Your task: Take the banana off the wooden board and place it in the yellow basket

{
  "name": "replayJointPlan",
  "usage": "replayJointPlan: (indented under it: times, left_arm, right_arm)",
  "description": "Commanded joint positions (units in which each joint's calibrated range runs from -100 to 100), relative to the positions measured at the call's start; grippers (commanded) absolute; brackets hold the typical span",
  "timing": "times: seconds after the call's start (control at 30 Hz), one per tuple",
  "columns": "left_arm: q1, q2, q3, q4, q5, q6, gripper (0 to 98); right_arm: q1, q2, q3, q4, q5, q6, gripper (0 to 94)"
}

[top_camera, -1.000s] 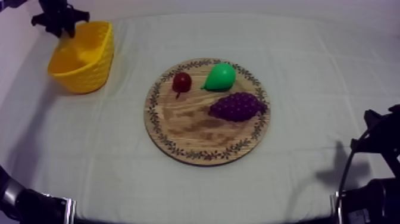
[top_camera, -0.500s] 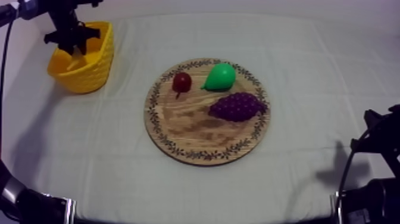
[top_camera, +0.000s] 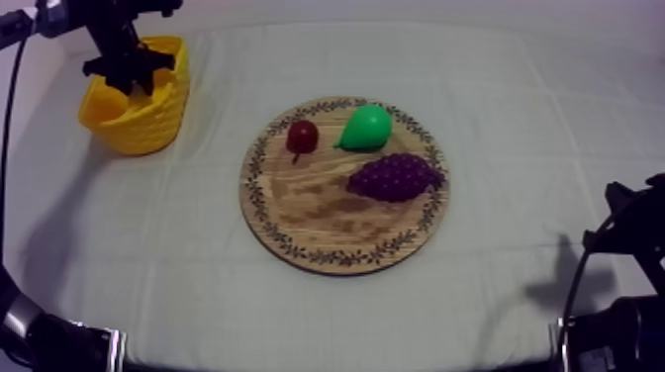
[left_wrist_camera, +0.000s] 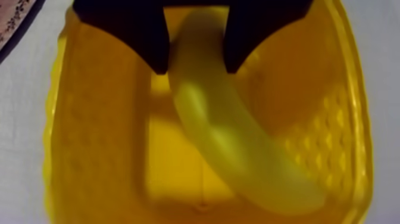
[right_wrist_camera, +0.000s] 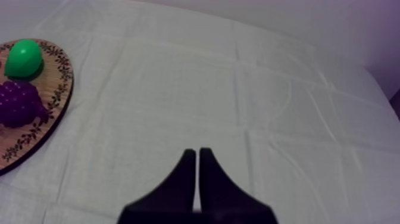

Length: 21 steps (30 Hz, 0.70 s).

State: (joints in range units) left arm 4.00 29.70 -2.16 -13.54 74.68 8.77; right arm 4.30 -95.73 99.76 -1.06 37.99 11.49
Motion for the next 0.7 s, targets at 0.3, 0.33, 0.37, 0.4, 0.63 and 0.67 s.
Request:
replayJointPlan:
  times: [0.3,0.33,0.37,0.4,0.63,0.67]
  left_arm:
    - [-0.9,-4.8,4.0,1.52,-4.9,-2.8,52.7]
    - [-0.9,-5.3,4.7,1.57,-5.4,-3.0,52.4]
    - [-0.9,-5.7,5.4,1.61,-6.1,-3.2,51.8]
    - [-0.9,-6.3,6.1,1.66,-6.8,-3.3,50.8]
    - [0.1,-13.0,13.1,2.64,-11.2,-4.6,15.4]
    - [0.3,-14.5,14.5,2.81,-11.8,-4.8,10.8]
  right_arm:
    - [0.0,0.0,0.0,0.0,0.0,0.0,0.3]
    - [0.0,0.0,0.0,0.0,0.0,0.0,0.3]
    - [0.0,0.0,0.0,0.0,0.0,0.0,0.3]
    - [0.0,0.0,0.0,0.0,0.0,0.0,0.3]
    - [0.0,0.0,0.0,0.0,0.0,0.0,0.3]
    - [0.0,0.0,0.0,0.0,0.0,0.0,0.3]
